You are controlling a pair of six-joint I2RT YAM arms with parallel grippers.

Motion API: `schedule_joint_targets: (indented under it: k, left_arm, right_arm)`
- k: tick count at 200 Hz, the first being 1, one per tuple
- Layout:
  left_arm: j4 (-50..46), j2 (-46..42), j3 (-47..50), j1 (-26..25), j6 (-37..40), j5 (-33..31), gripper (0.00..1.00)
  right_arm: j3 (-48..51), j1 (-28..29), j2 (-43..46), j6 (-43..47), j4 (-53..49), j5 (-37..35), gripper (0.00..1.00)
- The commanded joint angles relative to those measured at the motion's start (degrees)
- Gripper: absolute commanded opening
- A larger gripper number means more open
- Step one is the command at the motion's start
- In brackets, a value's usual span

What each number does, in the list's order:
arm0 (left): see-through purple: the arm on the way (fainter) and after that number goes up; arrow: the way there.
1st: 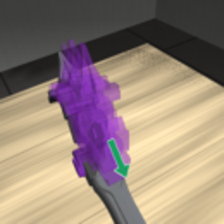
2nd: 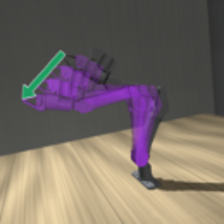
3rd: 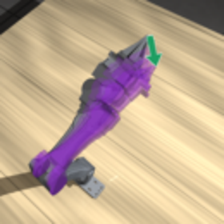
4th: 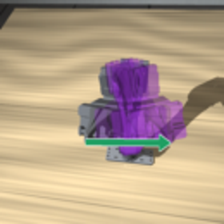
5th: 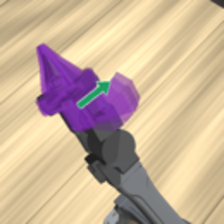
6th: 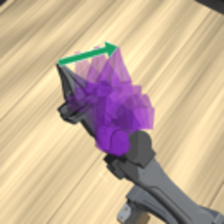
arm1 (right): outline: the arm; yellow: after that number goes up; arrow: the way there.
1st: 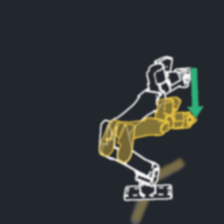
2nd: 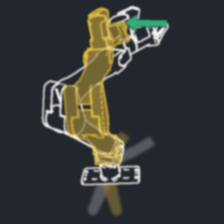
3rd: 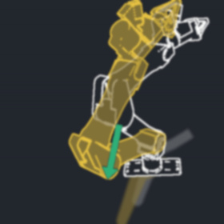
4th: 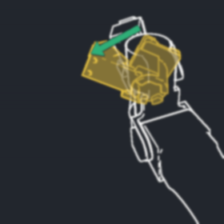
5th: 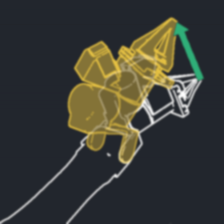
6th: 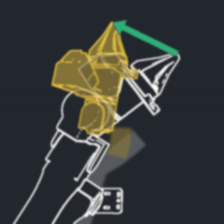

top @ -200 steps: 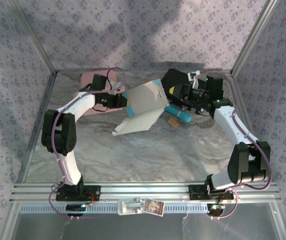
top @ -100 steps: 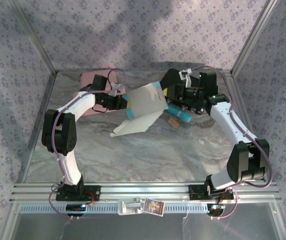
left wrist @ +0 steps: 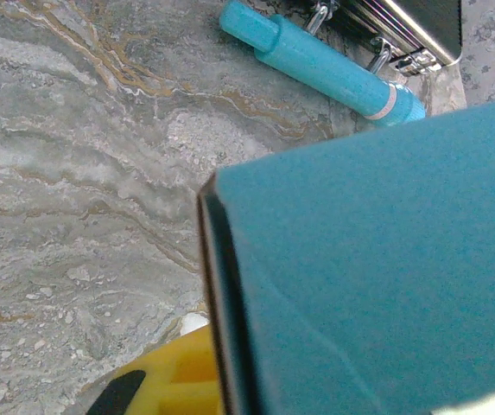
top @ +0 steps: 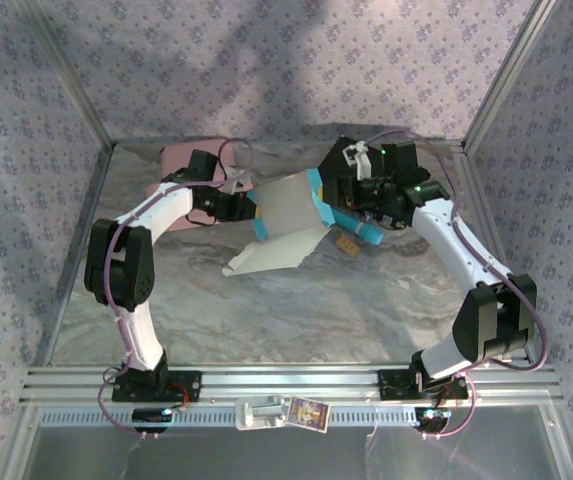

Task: Fold the paper box

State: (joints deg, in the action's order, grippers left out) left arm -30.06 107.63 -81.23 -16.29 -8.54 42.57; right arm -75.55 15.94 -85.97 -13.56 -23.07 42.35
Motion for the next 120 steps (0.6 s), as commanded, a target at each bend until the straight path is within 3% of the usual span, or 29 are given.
schedule_joint_targets:
  k: [1,98,120]
  left_arm:
    - [-1.31,-2.57,-1.69,-0.49,1.32,0.59,0.00]
    - [-3.09,-4.93,-1.05,-0.76,2.55,-1.24,0.00]
    - [-3.32,-5.46,-0.55,-1.02,2.64,-1.82,0.00]
  right_arm:
    - [-3.85,2.33,-1.52,6.11,-6.47,-6.90,0.45]
    - [-13.07,12.03,-8.10,11.47,-17.82,-40.10,0.40]
    - [-15.40,14.17,-10.51,11.46,-20.02,-45.54,0.34]
